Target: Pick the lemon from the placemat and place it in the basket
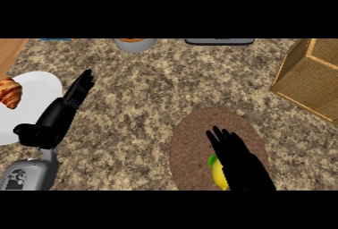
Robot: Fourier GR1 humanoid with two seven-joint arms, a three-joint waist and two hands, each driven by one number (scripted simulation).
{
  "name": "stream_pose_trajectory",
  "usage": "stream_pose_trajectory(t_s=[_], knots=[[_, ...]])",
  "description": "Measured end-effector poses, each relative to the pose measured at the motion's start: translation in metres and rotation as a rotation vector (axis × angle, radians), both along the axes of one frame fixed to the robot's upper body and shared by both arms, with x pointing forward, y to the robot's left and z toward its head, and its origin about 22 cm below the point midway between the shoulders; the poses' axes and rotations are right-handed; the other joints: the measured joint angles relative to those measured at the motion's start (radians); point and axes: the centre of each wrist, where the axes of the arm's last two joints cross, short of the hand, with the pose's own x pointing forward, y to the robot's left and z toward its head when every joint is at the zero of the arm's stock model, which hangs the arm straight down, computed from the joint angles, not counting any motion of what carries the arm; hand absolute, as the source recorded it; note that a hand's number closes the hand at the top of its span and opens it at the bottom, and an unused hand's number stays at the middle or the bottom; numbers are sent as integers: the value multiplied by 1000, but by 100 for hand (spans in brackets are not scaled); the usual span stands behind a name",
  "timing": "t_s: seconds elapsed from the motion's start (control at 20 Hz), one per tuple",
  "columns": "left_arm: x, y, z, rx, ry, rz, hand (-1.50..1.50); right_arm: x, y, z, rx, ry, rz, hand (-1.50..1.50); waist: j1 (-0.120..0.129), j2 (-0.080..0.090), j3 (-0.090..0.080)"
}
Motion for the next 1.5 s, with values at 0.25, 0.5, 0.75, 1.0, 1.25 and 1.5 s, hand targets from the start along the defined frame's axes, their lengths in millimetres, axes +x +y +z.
stream_pose_trajectory(t_s=[0.25, 0.5, 0.75, 1.0, 1.25, 1.5], knots=[[-4, -2, -1, 0, 4, 2, 0, 6, -4, -18, -25, 15, -20, -150, 0, 0, 0], [0, -4, -3, -6, 4, 5, 0, 10, -2, -25, -50, 42, -36, -150, -1, 0, 0], [-3, 1, -7, -5, 2, 7, 0, 22, -9, -36, -49, 72, -40, -150, 0, 0, 0], [5, 0, -6, -3, 0, 7, 0, 21, -3, -46, -46, 110, -12, 150, -1, -4, -4], [-4, 3, 2, -7, 2, 3, 0, 22, -4, -51, -74, 127, 30, 150, 2, -10, -10], [-1, 2, -2, -7, 3, 4, 0, 21, 3, -52, -112, 106, 75, 150, 0, -12, -12]])
